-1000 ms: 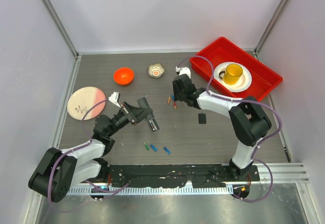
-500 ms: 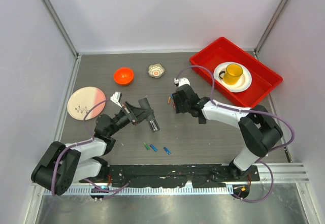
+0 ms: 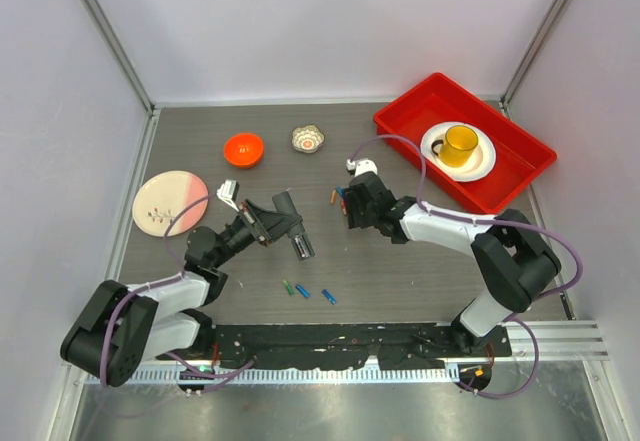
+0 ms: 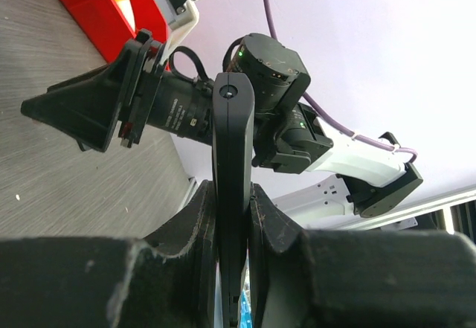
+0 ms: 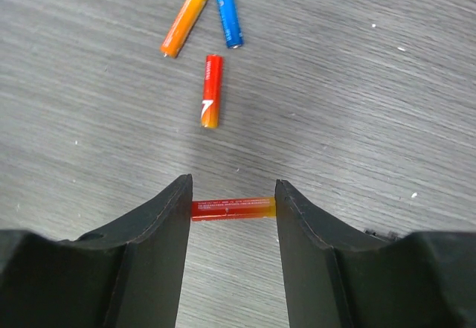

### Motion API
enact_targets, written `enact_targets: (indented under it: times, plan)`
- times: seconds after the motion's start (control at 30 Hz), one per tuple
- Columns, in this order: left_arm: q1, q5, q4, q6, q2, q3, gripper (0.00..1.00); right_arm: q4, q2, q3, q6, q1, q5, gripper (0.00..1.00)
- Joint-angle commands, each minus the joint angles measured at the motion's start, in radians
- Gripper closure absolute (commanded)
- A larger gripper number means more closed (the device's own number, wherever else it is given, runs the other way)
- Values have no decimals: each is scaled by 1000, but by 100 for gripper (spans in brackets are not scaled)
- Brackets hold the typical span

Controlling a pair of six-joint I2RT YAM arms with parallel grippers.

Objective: Load the batteries into the remote control
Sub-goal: Place the battery at the center of the board.

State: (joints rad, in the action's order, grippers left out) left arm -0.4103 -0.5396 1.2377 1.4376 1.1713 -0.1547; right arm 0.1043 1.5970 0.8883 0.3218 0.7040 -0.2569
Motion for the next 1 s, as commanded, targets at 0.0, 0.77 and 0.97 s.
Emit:
enact_targets:
  times: [0.0,0.77,0.97]
  plan:
    - [2,-11,52,1,-38,-2,100,-20,-6,-11,-220,11,55,69]
    - [-4,3,75,7,-64,17,100,-15,-22,-69,-912,-27,352,62]
    - [-5,4,74,7,-70,21,100,-15,-25,-81,-865,-44,357,49]
